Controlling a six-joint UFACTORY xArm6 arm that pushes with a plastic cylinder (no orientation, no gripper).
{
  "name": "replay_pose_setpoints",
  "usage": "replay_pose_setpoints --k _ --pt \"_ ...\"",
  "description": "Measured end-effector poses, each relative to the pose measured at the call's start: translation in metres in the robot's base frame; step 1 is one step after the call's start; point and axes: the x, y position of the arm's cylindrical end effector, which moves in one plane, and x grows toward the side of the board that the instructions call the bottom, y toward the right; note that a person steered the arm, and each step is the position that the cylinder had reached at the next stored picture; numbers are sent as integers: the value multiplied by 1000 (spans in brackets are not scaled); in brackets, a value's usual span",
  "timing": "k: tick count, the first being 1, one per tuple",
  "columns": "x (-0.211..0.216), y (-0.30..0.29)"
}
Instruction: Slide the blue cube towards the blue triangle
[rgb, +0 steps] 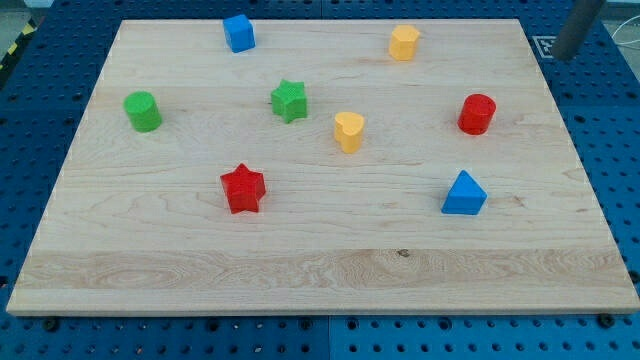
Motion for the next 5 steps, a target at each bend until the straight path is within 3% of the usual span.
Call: replay_pose_setpoints --k 5 --pt "67 -176"
